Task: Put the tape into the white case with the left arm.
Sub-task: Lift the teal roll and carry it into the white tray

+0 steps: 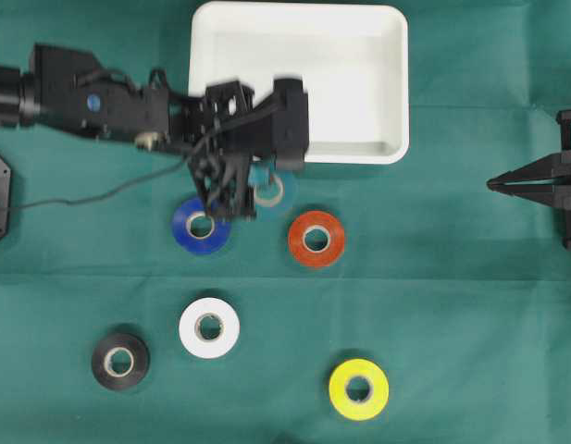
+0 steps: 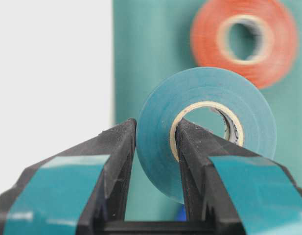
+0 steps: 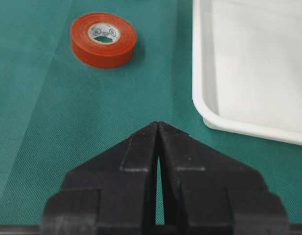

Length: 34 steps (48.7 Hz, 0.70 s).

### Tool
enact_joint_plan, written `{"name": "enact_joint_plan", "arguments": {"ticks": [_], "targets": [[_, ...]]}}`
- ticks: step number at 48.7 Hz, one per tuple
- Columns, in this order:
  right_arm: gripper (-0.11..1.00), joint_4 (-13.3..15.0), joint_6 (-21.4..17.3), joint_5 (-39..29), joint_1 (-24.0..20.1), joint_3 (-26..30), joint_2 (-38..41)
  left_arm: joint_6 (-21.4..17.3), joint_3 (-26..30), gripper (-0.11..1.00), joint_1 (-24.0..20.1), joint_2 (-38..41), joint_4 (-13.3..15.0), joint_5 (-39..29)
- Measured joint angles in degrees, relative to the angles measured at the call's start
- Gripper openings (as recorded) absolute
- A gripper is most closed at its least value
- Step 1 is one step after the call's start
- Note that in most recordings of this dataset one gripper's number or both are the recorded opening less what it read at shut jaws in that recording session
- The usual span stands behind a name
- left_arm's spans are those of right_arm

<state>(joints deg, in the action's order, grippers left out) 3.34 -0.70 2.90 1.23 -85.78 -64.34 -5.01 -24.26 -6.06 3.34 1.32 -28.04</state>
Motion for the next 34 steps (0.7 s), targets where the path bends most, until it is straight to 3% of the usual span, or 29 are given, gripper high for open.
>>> {"name": "enact_joint_plan", "arguments": {"ticks": [10, 34], "targets": [[-0.10, 0.0, -0.1, 0.0, 0.0, -0.1, 0.0, -3.3, 0.0, 0.23, -7.0, 0.0, -0.1, 0.1], [-0.09, 0.0, -0.1, 0.0, 0.0, -0.1, 0.0, -4.7, -1.1, 0.23, -19.6, 0.2, -0.1, 1.2]]}}
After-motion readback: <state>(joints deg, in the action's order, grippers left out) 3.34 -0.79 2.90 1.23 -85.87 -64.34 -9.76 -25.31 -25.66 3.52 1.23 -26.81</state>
